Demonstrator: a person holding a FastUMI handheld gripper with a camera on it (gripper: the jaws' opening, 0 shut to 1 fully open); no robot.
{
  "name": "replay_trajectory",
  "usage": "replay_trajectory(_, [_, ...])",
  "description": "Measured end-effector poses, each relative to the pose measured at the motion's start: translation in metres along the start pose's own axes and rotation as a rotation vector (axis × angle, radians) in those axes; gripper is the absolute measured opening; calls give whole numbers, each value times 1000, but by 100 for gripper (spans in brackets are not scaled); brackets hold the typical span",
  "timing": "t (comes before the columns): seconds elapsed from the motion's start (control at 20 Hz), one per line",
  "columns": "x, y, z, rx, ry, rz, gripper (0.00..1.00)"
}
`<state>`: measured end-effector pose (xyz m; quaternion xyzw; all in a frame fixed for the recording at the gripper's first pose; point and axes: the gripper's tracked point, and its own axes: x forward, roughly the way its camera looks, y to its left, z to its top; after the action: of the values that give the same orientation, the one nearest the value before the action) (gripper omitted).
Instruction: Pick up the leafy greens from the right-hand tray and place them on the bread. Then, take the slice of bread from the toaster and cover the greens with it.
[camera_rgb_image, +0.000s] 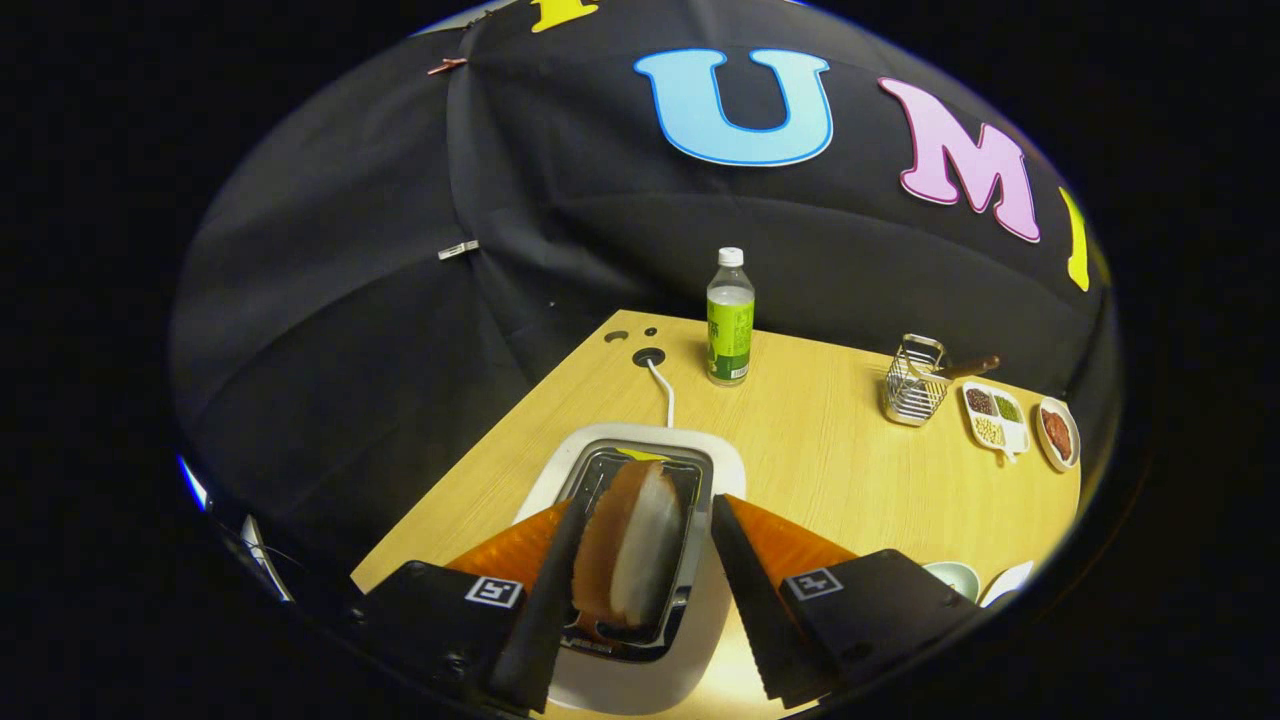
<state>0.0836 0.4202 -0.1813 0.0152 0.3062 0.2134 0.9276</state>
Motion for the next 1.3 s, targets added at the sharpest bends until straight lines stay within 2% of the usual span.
replay_trajectory(0.1, [1,0,1,-5,-3,-7,74])
replay_trajectory(0.2, [0,1,-5,-5,17,-12,62])
replay_trajectory(0.25, [-2,-1,-9,-5,30,-19,44])
replay_trajectory(0.45, [-4,2,-13,4,52,-17,22])
replay_trajectory(0.6, [-11,5,-7,11,50,4,17])
replay_trajectory(0.9, [-55,-4,42,61,-38,24,17])
replay_trajectory(1.15, [-95,-42,69,60,-104,-8,17])
replay_trajectory(1.3, [-110,-73,70,89,-122,-32,17])
